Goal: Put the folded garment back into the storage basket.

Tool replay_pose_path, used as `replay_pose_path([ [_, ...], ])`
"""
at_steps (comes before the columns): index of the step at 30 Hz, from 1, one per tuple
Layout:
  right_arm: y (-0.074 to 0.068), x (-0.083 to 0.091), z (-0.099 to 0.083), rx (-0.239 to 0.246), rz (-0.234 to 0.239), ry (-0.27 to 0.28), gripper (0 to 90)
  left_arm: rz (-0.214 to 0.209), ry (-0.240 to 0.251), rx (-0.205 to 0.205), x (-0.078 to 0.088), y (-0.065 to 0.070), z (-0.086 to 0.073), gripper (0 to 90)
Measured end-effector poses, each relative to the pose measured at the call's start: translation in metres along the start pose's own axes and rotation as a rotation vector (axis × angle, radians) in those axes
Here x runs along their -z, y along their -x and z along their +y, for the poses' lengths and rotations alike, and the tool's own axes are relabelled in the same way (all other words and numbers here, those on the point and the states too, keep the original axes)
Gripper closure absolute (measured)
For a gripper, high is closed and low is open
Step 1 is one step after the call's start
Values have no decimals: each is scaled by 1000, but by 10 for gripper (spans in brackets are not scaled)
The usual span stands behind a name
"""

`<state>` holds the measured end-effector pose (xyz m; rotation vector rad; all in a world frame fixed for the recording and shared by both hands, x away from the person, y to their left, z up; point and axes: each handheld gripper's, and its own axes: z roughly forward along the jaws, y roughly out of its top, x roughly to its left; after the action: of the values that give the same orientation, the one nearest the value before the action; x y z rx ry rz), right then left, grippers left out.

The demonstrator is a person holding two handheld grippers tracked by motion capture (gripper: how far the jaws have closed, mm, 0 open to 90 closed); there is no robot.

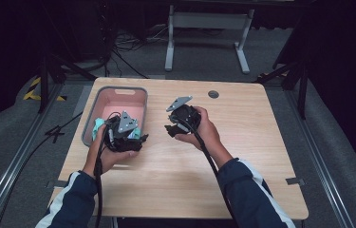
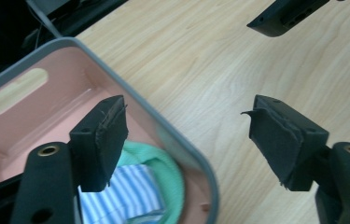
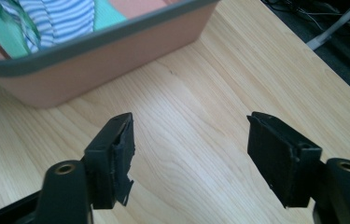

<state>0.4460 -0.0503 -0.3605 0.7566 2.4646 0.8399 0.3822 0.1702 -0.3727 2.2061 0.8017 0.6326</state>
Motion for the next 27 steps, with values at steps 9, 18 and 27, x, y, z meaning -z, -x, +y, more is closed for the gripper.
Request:
replay_pose_path([
  [9,8,16,-24,5,-26,14,308,-46,-1,-59,-8,24,1,226],
  [18,13,29,-51,9,-42,-3,303,-62,-36,-144,-19,49,-1,228],
  [27,19,38,-84,-4,-50,-19,300,-98,-69,-201,-30,70,-4,225],
])
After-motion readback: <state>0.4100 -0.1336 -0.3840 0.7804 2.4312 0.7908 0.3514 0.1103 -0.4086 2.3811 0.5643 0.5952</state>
